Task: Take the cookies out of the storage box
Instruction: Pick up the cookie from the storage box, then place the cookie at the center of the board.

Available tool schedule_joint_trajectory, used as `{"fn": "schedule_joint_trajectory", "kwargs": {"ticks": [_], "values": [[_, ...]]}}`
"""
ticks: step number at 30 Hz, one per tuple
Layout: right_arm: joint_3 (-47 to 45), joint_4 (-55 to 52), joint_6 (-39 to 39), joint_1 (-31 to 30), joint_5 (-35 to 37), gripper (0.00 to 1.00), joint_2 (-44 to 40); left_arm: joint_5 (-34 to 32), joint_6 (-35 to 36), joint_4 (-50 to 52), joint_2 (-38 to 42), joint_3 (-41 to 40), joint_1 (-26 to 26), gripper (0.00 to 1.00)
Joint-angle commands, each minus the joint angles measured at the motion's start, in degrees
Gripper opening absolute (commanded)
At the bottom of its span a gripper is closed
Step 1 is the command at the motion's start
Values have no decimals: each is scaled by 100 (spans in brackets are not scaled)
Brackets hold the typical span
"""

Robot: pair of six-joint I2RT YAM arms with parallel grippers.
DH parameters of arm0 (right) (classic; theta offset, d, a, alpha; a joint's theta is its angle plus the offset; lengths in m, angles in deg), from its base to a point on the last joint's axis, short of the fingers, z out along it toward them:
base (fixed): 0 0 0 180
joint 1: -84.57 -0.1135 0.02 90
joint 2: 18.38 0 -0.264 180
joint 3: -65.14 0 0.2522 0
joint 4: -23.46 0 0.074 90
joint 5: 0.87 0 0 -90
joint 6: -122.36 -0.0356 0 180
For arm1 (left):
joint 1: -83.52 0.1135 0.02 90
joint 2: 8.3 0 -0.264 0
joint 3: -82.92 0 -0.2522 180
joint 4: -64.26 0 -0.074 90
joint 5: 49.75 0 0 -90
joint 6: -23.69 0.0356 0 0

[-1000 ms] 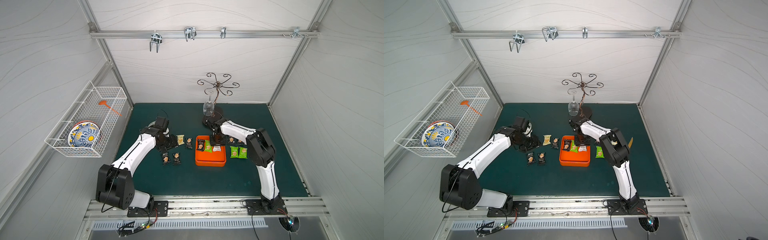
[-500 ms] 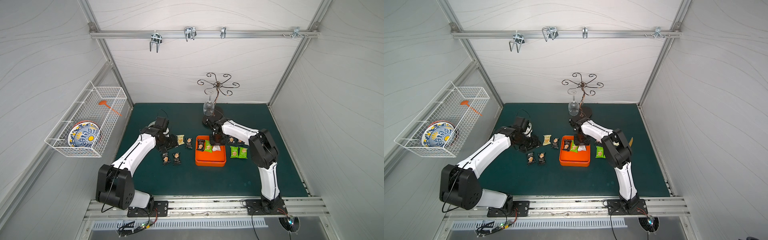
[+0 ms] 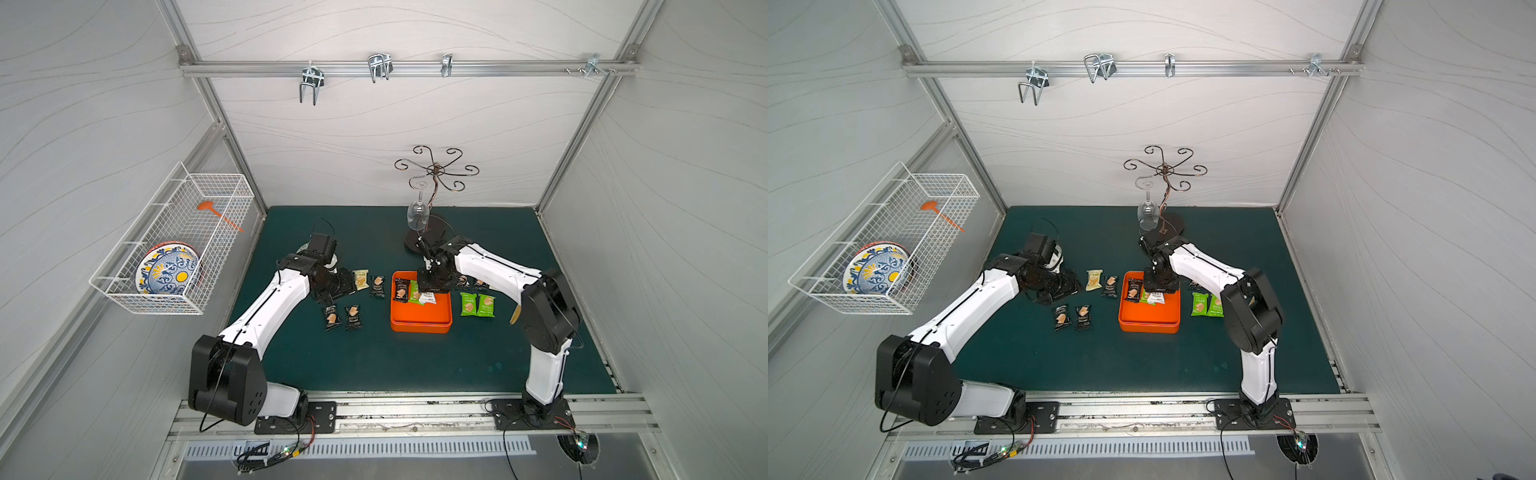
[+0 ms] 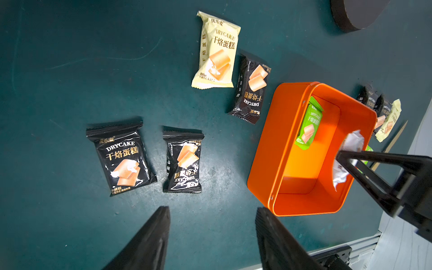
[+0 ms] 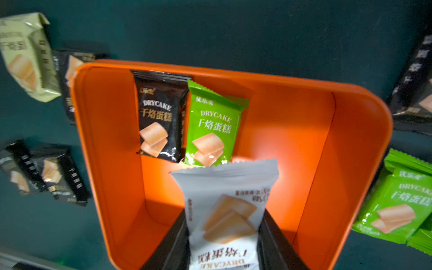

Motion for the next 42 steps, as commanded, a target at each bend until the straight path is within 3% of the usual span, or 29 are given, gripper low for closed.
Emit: {"fn": "schedule_joint_trajectory", "kwargs": {"ticks": [1,9,20,28,42], "values": [[-40,37,-63,8,-118,45,-545,37,8,-25,104,-18,28,63],[-454,-191,102,550,192,45,-1221,155,8,-7,-151,236,27,63],[-1742,-196,723,2391,357,45,-1970,208,-14,-7,-182,222,23,63],[-2215,-5,931,3251,689,45,-1824,254,-6,46,-158,144,22,63],[-2467,506,1081,3530,786,46,-1124,222,-1,98,-139,241,22,63]]}}
